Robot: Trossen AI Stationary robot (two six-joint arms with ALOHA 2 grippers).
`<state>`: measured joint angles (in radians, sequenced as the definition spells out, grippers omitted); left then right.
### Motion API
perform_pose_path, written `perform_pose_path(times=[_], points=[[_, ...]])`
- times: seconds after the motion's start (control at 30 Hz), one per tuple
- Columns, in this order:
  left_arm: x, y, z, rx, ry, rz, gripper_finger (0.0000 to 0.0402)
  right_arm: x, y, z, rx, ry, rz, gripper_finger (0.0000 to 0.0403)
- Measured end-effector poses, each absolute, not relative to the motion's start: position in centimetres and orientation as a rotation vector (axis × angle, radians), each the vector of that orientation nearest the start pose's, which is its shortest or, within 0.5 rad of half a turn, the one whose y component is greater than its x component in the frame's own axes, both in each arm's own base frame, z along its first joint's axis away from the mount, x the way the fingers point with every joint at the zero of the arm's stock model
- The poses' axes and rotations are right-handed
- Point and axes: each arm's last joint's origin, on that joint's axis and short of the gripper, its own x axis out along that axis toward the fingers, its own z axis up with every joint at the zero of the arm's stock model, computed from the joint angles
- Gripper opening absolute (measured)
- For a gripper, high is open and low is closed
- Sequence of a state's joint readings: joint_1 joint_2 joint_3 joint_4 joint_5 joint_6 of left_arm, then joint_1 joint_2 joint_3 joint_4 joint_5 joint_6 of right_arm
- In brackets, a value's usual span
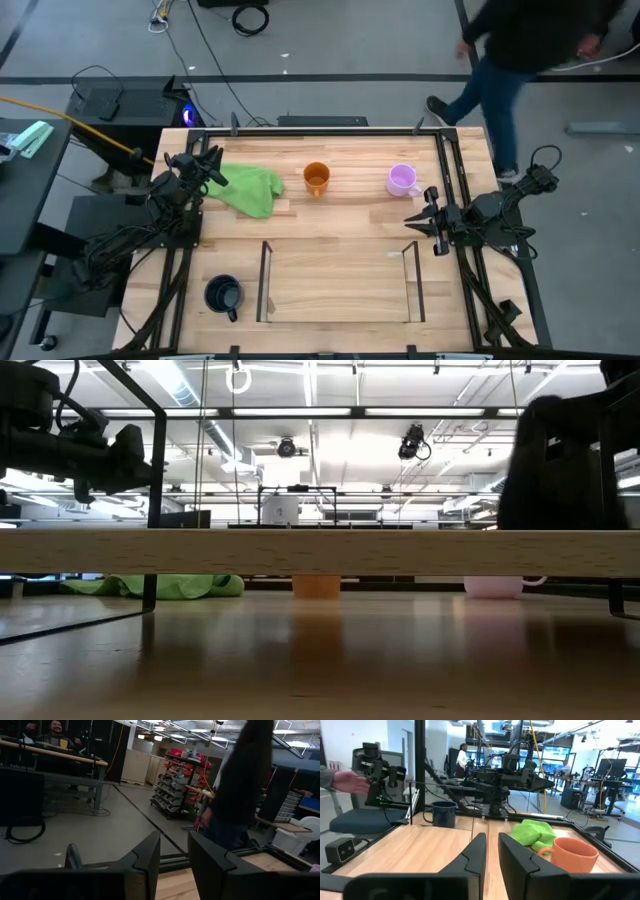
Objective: Stack small to large cups/mugs on shelf
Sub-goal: Put the pink cup on the shelf
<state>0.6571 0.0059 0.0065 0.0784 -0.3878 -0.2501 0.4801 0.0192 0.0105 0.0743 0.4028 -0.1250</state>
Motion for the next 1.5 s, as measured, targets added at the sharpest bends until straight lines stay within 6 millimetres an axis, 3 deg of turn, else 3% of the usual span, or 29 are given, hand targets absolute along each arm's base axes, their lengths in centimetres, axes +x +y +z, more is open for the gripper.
perform_pose_path(times=[0.53,0.77,1.03,1.23,1.5], points=[[6.9,6.7,17.5,-0.248,-0.253,1.021,0.0107,8.4,3.0,20.3,0.188,-0.36,0.064,0.0058],[6.8,6.6,18.1,-0.76,-0.614,0.897,0.0107,7.7,2.7,21.7,0.187,-0.512,0.045,0.0058],[6.8,6.6,18.5,-1.029,-0.791,0.778,0.0107,6.7,2.2,23.2,0.299,-0.687,0.047,0.0058],[6.8,6.3,19.2,-1.024,-0.804,0.653,0.0102,6.1,1.9,23.8,0.372,-0.777,0.057,0.0058],[6.5,5.4,21.4,-0.785,-0.83,0.405,0.0082,4.6,0.7,26.7,0.491,-0.88,-0.055,0.0058]])
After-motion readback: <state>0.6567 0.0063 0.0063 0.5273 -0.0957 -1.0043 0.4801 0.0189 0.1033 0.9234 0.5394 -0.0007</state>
